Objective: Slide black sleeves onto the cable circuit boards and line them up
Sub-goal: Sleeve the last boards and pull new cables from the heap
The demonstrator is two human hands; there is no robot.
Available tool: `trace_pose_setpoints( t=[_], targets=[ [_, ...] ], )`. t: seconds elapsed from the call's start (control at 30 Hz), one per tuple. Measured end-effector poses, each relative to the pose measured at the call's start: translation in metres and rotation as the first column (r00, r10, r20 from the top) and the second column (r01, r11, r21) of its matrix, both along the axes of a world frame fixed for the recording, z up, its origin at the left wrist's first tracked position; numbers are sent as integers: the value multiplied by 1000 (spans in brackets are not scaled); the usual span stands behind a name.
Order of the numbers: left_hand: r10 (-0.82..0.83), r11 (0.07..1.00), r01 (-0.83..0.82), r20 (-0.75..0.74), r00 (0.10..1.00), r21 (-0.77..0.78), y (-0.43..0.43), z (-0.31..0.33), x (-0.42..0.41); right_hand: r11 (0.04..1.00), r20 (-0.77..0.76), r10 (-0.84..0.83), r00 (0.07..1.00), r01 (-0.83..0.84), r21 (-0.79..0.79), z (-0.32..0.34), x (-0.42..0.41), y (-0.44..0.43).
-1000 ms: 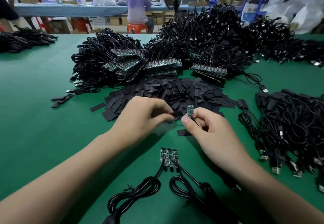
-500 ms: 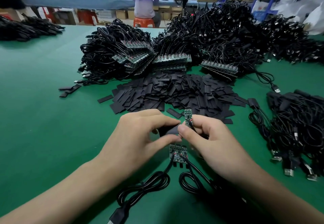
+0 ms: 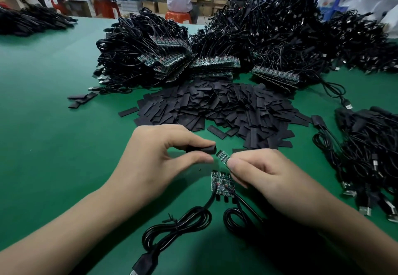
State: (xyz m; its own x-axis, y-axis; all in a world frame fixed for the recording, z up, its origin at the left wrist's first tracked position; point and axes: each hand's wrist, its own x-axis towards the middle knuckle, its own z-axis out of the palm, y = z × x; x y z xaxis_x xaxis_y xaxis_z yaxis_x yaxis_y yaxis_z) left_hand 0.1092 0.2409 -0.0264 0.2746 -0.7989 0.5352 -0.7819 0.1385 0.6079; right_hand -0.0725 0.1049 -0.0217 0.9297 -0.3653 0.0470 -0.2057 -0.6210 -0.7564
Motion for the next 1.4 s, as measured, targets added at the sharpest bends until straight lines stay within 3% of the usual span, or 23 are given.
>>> trace_pose_setpoints(
  t=[0.27,0.5,0.73,0.93,1.13,1.27,1.4],
  targets=[
    [-70,997,67,112,991,28,3,2,3,987,-34,60,998,-55,151,6,-2,-2],
    [-93,995,89,108,990,42,3,0,1,986,-64,91,994,-80,146,4,-3,1],
    [-153,987,126,339,928,99,4,2,6,981,-96,118,988,-101,163,5,-3,-3],
    [-198,975,179,155,968,129,5,1,3,990,-136,133,982,-127,55,6,-5,-2],
    [-237,958,217,94,967,186,4,0,2,986,-169,167,971,-163,39,9,-6,-2],
    [-229,963,209,106,968,172,4,1,1,986,-179,167,970,-160,54,9,-7,-3],
    [-255,963,218,280,926,156,3,1,-5,986,-179,165,970,-161,36,7,-5,-4]
  ],
)
